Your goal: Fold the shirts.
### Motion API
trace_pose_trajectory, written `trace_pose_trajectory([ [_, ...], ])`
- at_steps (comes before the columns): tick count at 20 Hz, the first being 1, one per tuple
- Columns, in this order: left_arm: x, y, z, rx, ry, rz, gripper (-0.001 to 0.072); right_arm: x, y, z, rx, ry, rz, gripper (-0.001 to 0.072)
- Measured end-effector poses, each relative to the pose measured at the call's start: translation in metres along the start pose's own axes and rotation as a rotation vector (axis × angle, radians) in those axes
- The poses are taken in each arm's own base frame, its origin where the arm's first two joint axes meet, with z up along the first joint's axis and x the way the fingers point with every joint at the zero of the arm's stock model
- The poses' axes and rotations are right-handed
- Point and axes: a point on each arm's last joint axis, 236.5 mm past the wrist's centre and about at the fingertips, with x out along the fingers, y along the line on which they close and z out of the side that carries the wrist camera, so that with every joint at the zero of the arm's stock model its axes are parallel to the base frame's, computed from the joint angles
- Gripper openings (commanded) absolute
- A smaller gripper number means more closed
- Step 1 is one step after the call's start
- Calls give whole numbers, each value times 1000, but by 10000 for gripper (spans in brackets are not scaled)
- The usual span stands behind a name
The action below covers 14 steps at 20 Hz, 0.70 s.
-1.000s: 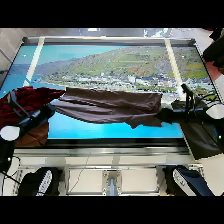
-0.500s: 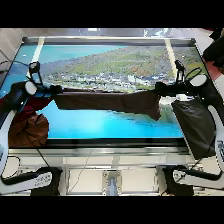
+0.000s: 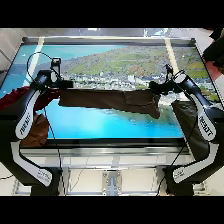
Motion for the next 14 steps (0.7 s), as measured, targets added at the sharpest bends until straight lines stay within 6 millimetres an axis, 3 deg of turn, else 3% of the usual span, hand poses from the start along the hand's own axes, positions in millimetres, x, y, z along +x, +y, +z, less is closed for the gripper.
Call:
trace_pose_trajectory([
  [1,3,0,0,1,3,3,79,2,-1,2,1,-4,-2,239],
  [2,3,0,1,-2,2,6,335,1,0,5,-2,-8,1,353],
  [3,2,0,4,-6,-6,7,670,-1,4,9,-7,-9,7,388],
  [5,-12,1,16,-20,-40,7,703,-15,16,18,-31,-7,30,386],
  [7,-37,2,35,-24,-100,8,702,-43,32,30,-78,-10,45,385],
  [9,-71,3,55,-31,-172,4,702,-77,34,35,-155,1,1,386],
  [12,-126,1,80,-33,-277,-3,702,-127,5,32,-232,36,-152,409],
  [13,-143,1,86,-34,-311,-5,702,-139,-10,30,-226,46,-194,459],
  [14,-159,1,91,-37,-340,-8,702,-146,-24,25,-192,61,-214,459],
])
